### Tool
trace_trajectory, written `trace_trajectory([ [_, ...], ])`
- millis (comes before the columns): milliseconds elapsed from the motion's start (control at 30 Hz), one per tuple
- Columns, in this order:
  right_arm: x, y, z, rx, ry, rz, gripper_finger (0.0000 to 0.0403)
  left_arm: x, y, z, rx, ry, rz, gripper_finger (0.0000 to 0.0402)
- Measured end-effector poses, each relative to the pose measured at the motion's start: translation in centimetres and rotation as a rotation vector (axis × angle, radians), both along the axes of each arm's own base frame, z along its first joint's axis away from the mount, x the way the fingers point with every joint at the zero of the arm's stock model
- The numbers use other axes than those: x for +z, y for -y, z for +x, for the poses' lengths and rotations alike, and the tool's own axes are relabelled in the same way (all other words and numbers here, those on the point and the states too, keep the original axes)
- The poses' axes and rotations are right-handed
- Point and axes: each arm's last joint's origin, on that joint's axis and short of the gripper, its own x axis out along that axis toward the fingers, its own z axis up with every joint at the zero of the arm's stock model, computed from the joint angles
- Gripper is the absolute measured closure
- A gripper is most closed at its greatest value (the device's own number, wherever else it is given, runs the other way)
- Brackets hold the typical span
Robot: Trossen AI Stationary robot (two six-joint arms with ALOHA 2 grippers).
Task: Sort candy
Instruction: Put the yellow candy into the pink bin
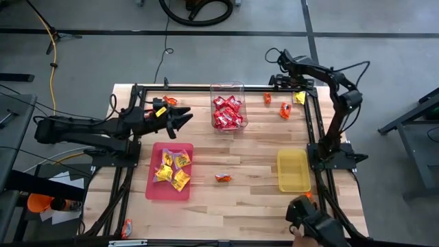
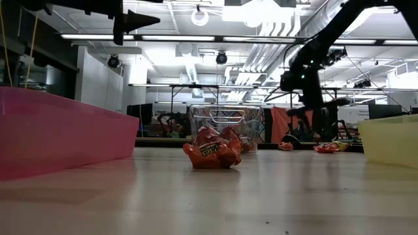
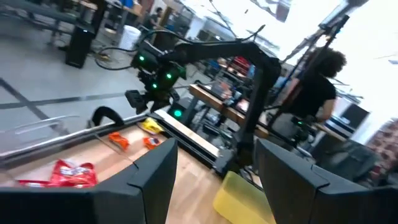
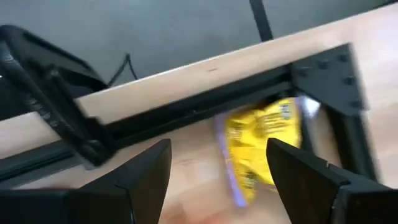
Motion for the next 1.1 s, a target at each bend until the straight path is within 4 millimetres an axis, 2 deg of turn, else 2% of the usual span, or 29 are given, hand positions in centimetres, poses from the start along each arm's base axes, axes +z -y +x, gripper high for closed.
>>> trace_trajectory([
  [100, -1.7, 0.2, 0.1, -0.041, -0.052, 0.032, 0.0144, 0.0, -0.3, 0.0, 0.023, -0.001, -0.004, 0.0198],
  [300, -5.2, -0.1, -0.5, -0.302, -0.109, 0.11, 0.0144, 0.0, -0.6, -0.1, 0.046, 0.001, -0.008, 0.0198],
  [500, -5.5, 0.0, 0.0, -0.42, -0.112, 0.017, 0.0144, 0.0, -0.8, -0.1, 0.079, 0.003, -0.012, 0.0198],
  [667, -5.6, 0.0, 0.0, -0.407, -0.098, 0.033, 0.0152, 0.0, -0.8, -0.2, 0.09, 0.002, -0.012, 0.0198],
  [733, -5.6, 0.1, 0.0, -0.39, -0.102, 0.041, 0.0175, 0.0, -0.8, -0.2, 0.095, 0.001, -0.008, 0.0198],
  [800, -5.6, 0.0, -0.1, -0.365, -0.111, 0.055, 0.0217, 0.0, -0.8, -0.2, 0.096, -0.002, -0.002, 0.0198],
  [967, -5.5, -0.1, -0.1, -0.286, -0.14, 0.086, 0.0372, 0.0, -0.8, -0.2, 0.096, -0.002, -0.003, 0.0198],
  [1000, -5.5, -0.1, 0.1, -0.262, -0.144, 0.087, 0.0386, 0.0, -0.8, -0.2, 0.096, 0.0, -0.003, 0.0198],
  [1100, -5.4, -0.3, 0.7, -0.199, -0.143, 0.082, 0.0379, 0.6, -0.8, -0.7, 0.095, 0.045, -0.008, 0.0198],
])
